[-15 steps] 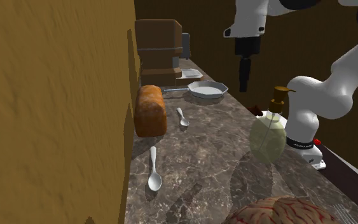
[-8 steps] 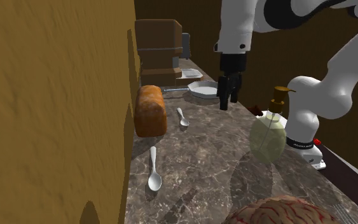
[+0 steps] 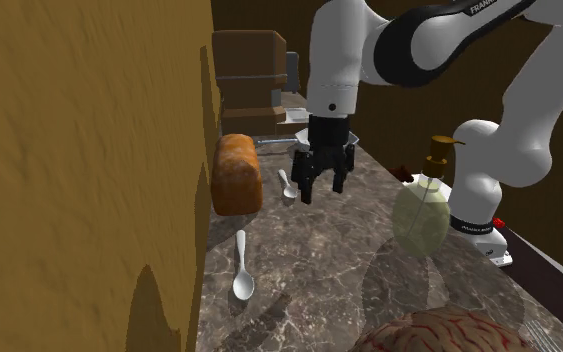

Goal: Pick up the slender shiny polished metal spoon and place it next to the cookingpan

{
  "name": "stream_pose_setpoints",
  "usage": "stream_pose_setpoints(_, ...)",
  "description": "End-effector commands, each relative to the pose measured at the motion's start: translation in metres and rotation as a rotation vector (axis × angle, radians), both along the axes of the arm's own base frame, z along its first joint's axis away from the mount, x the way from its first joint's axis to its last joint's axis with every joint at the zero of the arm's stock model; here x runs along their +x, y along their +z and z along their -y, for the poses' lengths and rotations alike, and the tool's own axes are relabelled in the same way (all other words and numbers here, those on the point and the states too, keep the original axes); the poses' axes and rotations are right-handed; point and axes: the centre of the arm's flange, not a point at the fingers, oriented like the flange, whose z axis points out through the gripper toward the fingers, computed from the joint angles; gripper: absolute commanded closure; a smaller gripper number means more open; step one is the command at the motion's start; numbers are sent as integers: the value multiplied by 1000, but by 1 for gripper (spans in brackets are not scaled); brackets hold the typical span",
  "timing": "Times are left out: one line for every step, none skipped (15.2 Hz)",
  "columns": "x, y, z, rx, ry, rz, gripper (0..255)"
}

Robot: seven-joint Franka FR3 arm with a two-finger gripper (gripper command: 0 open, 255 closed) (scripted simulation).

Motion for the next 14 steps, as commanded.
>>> stream_pose_setpoints(23,-14,-9,7,-74,2,0)
stream_pose_setpoints(34,-20,-12,10,-109,3,0)
stream_pose_setpoints(44,-26,-14,12,-143,3,0)
stream_pose_setpoints(55,-32,-17,15,-178,4,0)
stream_pose_setpoints(65,-38,-18,17,-212,4,0)
stream_pose_setpoints(76,-43,-20,20,-247,5,0)
stream_pose_setpoints(87,-49,-21,22,-281,5,0)
stream_pose_setpoints(98,-55,-22,25,-316,6,0)
stream_pose_setpoints(109,-61,-22,27,-351,7,0)
stream_pose_setpoints(120,-67,-23,30,-385,7,0)
stream_pose_setpoints(130,-73,-22,32,-420,8,0)
stream_pose_setpoints(141,-79,-22,35,-454,8,0)
stream_pose_setpoints(150,-83,-21,37,-482,9,0)
stream_pose_setpoints(151,-89,-22,37,-482,9,0)
